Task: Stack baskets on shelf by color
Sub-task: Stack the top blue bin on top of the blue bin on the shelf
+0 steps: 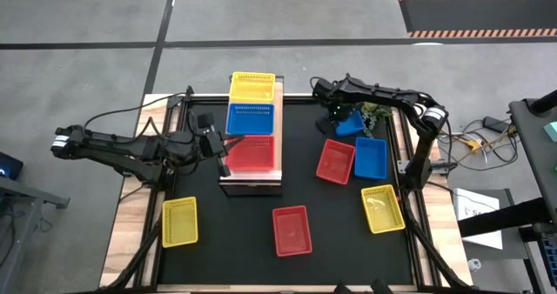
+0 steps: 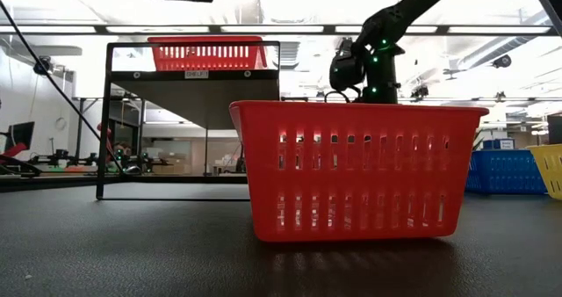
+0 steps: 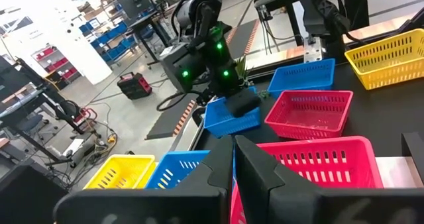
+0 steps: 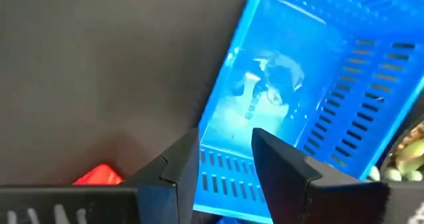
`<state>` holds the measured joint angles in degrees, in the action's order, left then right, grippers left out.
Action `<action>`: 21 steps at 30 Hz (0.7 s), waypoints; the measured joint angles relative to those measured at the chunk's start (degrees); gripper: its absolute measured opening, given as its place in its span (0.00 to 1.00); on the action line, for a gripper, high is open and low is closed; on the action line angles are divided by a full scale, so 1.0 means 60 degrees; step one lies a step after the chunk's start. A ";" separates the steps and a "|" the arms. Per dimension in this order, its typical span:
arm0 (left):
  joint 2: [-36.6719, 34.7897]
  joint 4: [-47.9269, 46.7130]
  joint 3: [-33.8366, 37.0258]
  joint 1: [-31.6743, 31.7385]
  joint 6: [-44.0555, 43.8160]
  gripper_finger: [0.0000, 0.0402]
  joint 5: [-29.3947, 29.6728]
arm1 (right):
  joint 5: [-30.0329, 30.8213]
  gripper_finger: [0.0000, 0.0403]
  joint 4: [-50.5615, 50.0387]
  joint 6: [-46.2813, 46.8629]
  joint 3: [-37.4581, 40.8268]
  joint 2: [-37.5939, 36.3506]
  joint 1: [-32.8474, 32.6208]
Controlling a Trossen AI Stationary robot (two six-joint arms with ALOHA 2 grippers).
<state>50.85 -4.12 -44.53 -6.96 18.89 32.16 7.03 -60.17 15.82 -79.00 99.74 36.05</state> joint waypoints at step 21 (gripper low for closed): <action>0.0018 -0.0074 0.0000 0.0000 0.0004 0.00 0.0046 | 0.0000 0.32 -0.1010 0.0009 0.0190 -0.0696 -0.0882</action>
<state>50.96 -4.56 -44.53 -6.96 18.92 32.44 7.03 -66.23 15.87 -77.86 95.57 30.76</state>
